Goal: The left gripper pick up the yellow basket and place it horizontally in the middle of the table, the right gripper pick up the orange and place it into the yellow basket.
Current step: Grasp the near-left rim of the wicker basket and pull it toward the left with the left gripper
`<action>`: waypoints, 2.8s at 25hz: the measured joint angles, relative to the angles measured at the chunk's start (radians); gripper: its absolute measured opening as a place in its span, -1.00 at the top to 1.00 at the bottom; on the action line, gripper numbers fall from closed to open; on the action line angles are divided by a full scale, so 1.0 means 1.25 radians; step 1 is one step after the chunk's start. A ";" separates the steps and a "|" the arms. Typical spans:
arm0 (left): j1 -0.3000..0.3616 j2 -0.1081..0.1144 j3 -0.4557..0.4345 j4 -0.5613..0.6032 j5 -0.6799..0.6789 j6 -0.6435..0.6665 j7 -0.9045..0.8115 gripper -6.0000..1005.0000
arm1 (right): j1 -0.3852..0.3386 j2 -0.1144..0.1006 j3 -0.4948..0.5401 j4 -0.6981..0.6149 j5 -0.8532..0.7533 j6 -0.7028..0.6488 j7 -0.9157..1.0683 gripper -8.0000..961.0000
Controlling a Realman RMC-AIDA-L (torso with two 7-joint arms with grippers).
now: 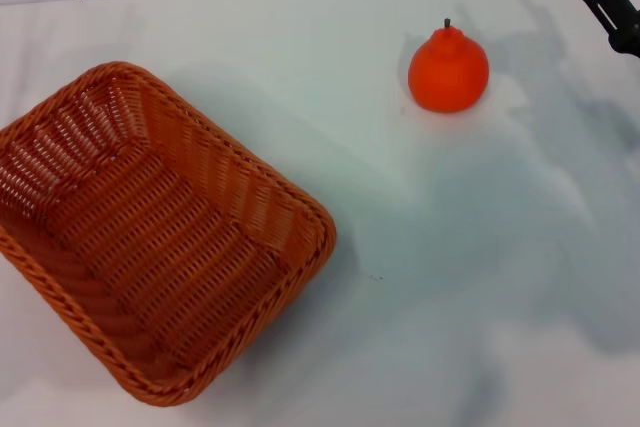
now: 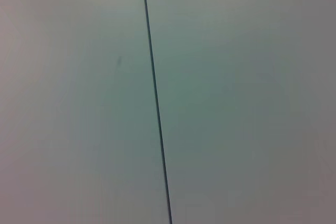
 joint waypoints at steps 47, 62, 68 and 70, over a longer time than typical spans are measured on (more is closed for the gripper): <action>-0.254 0.172 0.206 0.486 1.165 0.341 -0.806 -0.62 | 0.029 -0.002 -0.019 0.000 -0.005 0.024 0.024 -0.94; -0.287 0.108 0.262 0.470 1.295 0.224 -0.797 -0.64 | 0.033 -0.002 -0.053 0.000 -0.005 0.035 0.024 -0.94; -0.293 0.092 0.264 0.453 1.336 0.209 -0.797 -0.63 | 0.033 -0.001 -0.058 0.004 -0.005 0.035 0.025 -0.94; -0.292 0.082 0.263 0.453 1.348 0.194 -0.797 -0.63 | 0.033 -0.001 -0.058 0.005 -0.005 0.035 0.033 -0.94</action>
